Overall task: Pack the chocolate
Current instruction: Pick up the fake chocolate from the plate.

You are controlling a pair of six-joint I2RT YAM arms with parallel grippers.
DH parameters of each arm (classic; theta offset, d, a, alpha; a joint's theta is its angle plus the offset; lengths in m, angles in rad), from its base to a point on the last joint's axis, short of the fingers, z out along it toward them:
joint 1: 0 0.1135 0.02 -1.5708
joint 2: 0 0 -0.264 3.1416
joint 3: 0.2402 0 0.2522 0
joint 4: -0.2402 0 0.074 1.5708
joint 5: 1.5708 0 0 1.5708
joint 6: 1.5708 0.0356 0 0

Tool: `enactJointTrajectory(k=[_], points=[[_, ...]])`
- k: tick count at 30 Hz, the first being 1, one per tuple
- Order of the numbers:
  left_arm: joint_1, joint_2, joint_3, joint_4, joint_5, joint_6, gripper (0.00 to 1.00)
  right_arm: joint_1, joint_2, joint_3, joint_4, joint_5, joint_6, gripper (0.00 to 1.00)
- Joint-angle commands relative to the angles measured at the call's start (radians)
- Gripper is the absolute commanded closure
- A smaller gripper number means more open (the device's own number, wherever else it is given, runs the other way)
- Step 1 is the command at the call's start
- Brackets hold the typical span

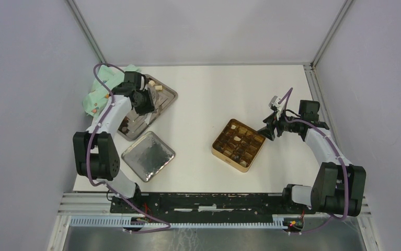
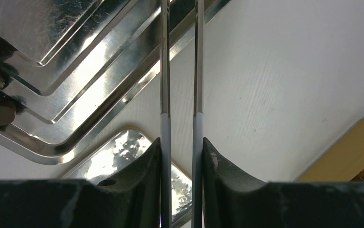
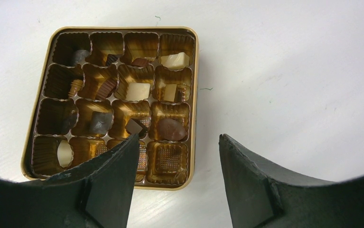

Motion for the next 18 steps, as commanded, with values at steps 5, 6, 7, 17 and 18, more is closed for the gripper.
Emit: enactJointTrajectory(k=[5, 6, 7, 17, 18], points=[[0.002, -0.272, -0.156, 0.127, 0.284, -0.015, 0.98, -0.003, -0.002, 0.019, -0.021, -0.062, -0.063, 0.30], [-0.003, -0.301, -0.183, 0.140, 0.323, -0.025, 0.98, -0.003, -0.004, 0.018, -0.026, -0.070, -0.084, 0.30], [-0.012, -0.336, -0.208, 0.156, 0.356, -0.032, 0.98, -0.003, -0.008, 0.018, -0.027, -0.071, -0.106, 0.28], [-0.144, -0.663, -0.456, 0.292, 0.567, -0.131, 0.98, 0.082, 0.000, 0.015, 0.071, 0.011, -0.313, 0.12], [-0.153, -0.690, -0.474, 0.307, 0.574, -0.143, 0.98, 0.103, 0.020, 0.040, 0.056, 0.030, -0.317, 0.13]])
